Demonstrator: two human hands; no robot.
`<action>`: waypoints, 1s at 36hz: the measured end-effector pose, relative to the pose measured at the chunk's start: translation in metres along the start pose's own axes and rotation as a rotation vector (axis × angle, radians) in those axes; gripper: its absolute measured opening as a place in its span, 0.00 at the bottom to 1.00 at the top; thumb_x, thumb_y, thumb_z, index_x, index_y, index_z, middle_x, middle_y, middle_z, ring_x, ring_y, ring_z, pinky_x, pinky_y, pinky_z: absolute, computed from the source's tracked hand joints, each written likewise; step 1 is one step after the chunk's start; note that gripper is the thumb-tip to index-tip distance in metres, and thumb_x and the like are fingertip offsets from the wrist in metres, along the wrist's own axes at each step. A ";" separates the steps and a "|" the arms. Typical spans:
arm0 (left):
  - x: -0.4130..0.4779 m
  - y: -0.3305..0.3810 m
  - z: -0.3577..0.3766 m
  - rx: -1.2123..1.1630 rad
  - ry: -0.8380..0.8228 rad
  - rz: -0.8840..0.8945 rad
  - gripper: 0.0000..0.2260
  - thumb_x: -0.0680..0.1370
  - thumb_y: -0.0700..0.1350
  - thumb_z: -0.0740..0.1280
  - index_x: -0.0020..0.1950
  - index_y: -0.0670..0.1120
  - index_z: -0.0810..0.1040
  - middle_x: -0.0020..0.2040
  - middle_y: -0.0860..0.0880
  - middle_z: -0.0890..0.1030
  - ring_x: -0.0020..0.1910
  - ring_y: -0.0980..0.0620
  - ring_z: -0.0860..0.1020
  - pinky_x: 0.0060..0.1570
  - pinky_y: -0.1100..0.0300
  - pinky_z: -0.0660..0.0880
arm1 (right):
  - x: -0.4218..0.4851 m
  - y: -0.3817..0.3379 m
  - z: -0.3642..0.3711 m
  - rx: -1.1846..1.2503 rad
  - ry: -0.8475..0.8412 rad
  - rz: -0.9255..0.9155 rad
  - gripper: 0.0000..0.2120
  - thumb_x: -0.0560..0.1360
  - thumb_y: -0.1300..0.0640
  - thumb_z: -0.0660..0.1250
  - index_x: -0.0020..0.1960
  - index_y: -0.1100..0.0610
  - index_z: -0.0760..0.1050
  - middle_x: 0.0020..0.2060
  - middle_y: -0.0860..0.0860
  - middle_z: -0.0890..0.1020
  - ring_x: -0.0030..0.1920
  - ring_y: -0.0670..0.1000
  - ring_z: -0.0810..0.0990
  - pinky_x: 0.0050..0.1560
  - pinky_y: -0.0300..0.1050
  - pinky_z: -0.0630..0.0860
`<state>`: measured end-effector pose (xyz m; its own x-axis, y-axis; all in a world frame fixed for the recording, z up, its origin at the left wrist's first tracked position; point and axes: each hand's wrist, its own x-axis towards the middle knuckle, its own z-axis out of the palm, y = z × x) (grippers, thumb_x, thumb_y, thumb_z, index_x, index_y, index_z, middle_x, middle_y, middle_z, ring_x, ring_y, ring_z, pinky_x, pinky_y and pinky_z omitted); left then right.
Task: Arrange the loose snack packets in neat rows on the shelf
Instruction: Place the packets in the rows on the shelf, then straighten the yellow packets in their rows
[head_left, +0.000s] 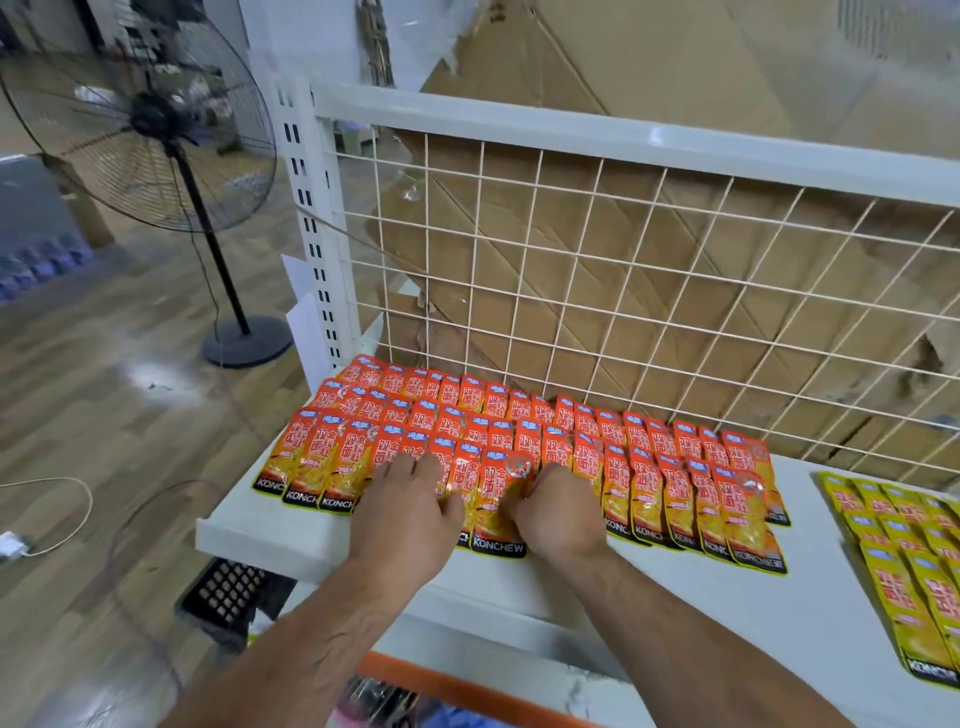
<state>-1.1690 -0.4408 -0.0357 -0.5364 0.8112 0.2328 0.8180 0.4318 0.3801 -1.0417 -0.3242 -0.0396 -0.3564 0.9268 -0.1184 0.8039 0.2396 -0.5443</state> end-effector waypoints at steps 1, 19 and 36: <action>0.000 0.000 0.001 0.004 -0.001 0.003 0.16 0.78 0.54 0.63 0.61 0.47 0.76 0.54 0.48 0.77 0.53 0.49 0.74 0.50 0.54 0.76 | -0.001 0.000 -0.001 -0.013 0.008 -0.005 0.11 0.72 0.47 0.67 0.44 0.56 0.76 0.38 0.51 0.83 0.41 0.56 0.83 0.36 0.44 0.76; 0.007 0.046 0.033 -0.026 -0.059 0.266 0.23 0.70 0.58 0.64 0.64 0.54 0.79 0.61 0.56 0.79 0.61 0.49 0.74 0.61 0.49 0.71 | -0.023 0.055 -0.042 -0.427 0.248 -0.400 0.23 0.67 0.39 0.59 0.56 0.48 0.81 0.52 0.48 0.83 0.53 0.56 0.80 0.48 0.52 0.78; -0.052 0.218 0.074 0.018 -0.365 0.601 0.32 0.74 0.64 0.52 0.77 0.57 0.60 0.77 0.56 0.61 0.77 0.52 0.56 0.76 0.50 0.49 | -0.106 0.221 -0.146 -0.481 0.237 -0.067 0.36 0.67 0.33 0.52 0.68 0.49 0.76 0.67 0.52 0.77 0.69 0.60 0.74 0.63 0.62 0.72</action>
<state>-0.9471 -0.3597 -0.0317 0.1110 0.9905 0.0812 0.9557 -0.1288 0.2647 -0.7569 -0.3277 -0.0256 -0.3419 0.9315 0.1243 0.9302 0.3542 -0.0959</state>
